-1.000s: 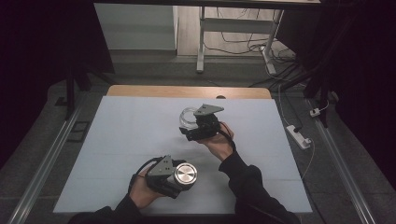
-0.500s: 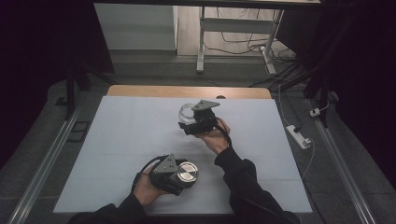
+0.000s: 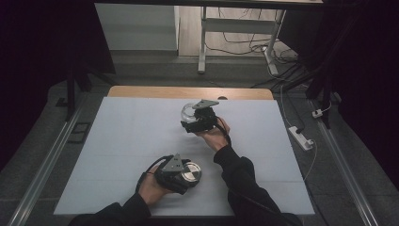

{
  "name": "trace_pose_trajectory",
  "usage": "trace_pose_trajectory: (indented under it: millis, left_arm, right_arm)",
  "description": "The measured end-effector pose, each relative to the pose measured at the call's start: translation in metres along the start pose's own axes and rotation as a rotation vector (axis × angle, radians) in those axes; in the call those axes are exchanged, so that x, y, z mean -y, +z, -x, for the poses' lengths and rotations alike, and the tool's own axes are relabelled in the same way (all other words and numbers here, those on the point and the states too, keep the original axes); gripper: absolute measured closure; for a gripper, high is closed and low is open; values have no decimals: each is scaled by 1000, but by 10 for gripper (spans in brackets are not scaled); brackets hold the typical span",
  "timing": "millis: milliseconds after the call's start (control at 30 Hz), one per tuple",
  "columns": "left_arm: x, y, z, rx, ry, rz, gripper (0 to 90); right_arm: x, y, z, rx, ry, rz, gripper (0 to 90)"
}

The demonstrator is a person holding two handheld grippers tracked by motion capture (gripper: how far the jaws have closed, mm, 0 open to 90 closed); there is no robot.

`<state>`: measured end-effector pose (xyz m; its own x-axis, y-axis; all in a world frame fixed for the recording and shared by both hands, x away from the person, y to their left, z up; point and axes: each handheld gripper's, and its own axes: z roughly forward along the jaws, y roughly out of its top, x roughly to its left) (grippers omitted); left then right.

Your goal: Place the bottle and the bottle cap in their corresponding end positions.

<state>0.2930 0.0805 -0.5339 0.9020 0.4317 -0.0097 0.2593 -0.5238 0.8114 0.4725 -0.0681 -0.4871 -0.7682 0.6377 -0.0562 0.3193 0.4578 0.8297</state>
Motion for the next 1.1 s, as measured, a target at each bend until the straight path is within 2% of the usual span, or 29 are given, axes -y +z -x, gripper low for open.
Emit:
trace_pose_trajectory:
  millis: [200, 567, 833, 1000, 1100]
  left_arm:
    - [2, 3, -5, -6, -24, -12, 190]
    - [1, 8, -8, -1, -41, -49, 189]
    - [0, 13, -9, -1, -46, -113, 188]
    - [-1, 15, -9, 3, -55, -135, 187]
    - [-1, 17, -9, -2, -45, -175, 186]
  right_arm:
    - [3, 8, 1, 1, 6, -12, 148]
    - [9, 20, -1, 5, 1, -42, 148]
    - [15, 24, 0, 9, 6, -59, 148]
    - [16, 24, 0, 8, 3, -62, 147]
    - [16, 24, 0, 9, 5, -68, 146]
